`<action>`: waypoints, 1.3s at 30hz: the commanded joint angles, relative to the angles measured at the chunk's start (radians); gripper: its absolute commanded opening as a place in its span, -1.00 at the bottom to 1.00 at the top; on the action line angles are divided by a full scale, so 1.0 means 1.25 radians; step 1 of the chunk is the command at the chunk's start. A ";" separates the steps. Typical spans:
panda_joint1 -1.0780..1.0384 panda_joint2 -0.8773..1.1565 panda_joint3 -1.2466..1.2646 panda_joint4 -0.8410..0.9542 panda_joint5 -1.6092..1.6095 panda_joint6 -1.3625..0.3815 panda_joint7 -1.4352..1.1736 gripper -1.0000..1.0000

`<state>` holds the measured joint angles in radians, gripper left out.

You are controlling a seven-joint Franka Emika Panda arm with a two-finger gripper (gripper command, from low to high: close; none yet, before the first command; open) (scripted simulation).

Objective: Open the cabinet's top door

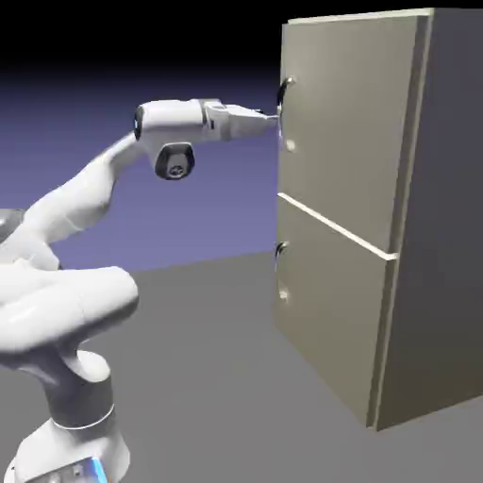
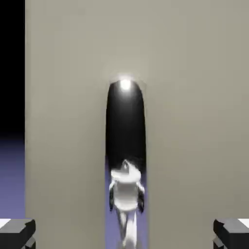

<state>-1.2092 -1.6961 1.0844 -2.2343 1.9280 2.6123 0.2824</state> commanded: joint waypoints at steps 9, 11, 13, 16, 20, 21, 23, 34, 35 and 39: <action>0.175 -0.028 -0.079 -0.198 0.140 -0.141 -0.223 -1.00; 0.225 -0.034 -0.111 -0.256 0.156 -0.189 -0.275 -1.00; 0.274 -0.040 -0.149 -0.314 0.160 -0.240 -0.323 -1.00; 0.346 -0.047 -0.227 -0.400 0.141 -0.323 -0.392 -1.00; 0.412 -0.051 -0.343 -0.483 0.082 -0.422 -0.461 -1.00; 0.420 -0.053 -0.372 -0.499 0.064 -0.446 -0.473 -1.00; 0.434 -0.053 -0.430 -0.524 0.027 -0.489 -0.496 -1.00; 0.314 -0.038 -0.706 -0.585 -0.126 -0.806 -0.577 -1.00; 0.288 -0.035 -0.720 -0.585 -0.130 -0.841 -0.581 -1.00; 0.173 -0.047 -0.738 -0.591 -0.099 -0.962 -0.569 -1.00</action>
<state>-0.9935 -1.7542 0.1631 -2.9741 1.8052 1.4083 -0.4293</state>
